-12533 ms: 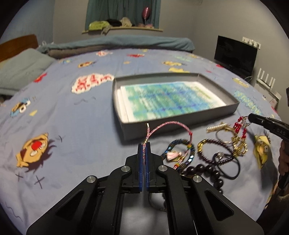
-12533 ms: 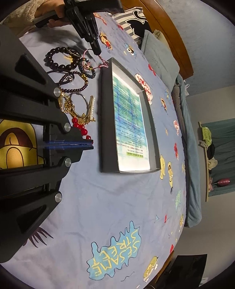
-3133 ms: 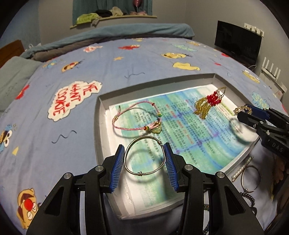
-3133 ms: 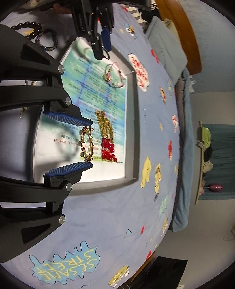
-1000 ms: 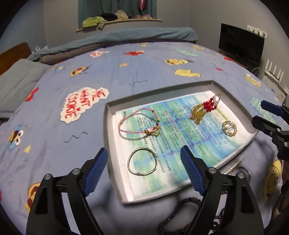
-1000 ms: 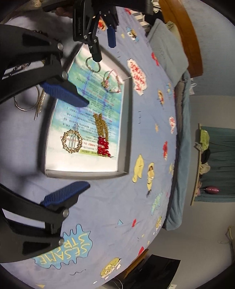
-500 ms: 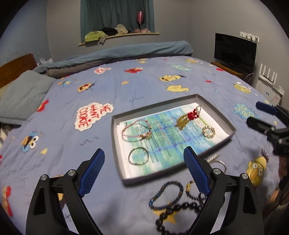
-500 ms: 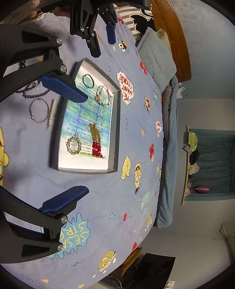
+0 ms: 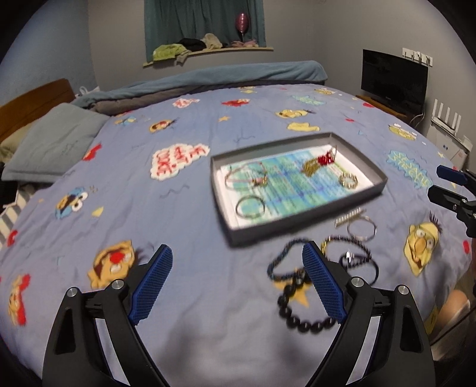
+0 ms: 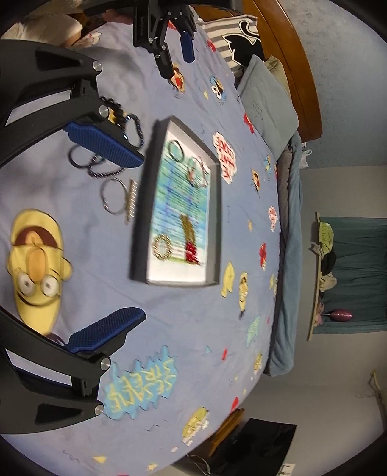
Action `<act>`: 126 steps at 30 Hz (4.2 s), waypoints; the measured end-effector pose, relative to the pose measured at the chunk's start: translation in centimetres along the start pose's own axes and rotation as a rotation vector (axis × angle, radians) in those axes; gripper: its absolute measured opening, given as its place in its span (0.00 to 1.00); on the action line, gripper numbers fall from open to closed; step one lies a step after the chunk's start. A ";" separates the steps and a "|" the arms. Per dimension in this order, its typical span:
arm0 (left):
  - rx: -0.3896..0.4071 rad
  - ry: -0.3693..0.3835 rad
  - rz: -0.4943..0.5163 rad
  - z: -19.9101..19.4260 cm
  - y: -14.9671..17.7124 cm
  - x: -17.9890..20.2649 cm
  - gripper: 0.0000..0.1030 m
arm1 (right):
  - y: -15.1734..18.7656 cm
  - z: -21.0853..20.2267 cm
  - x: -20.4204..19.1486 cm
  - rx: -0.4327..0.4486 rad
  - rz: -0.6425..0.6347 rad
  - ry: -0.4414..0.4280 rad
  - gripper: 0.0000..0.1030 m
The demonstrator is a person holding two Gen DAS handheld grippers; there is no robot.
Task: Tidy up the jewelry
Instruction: 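Withdraw both tools back toward the remaining jewelry, then grasp the large black bead bracelet with the left tool while the right tool grasps the black hair tie, then lift both held pieces and carry them down into the gray box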
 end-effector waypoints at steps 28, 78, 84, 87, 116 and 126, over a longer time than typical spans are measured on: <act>-0.043 0.134 -0.039 4.1 7.1 3.2 0.64 | 7.4 4.4 -5.8 -0.053 0.018 -0.052 0.54; 0.074 0.184 0.047 0.8 4.7 3.7 0.14 | 3.7 2.0 -6.1 0.064 -0.037 -0.056 0.03; 0.108 0.171 0.057 -0.4 2.5 3.3 0.14 | 1.8 1.5 -4.9 0.089 -0.036 -0.026 0.03; 0.134 0.163 0.076 -1.0 1.0 3.1 0.14 | 0.1 1.4 -4.2 0.115 -0.043 -0.014 0.03; 0.030 0.224 0.090 11.8 -9.7 5.5 0.14 | -5.7 15.7 -1.2 -0.074 -0.053 -0.033 0.03; -0.060 0.209 0.062 15.4 -8.1 4.2 0.14 | -4.5 17.7 -1.0 -0.159 -0.064 -0.023 0.03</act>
Point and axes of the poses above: each gripper's, at about its wrist camera, not at the fingertips, and z roughly the way its jaws point, x to its right, y to its underside, the point moved 6 cm from there along z, roughly the way its jaws point, and after that the axes turned 3 degrees about -z, right-handed, at the moved point
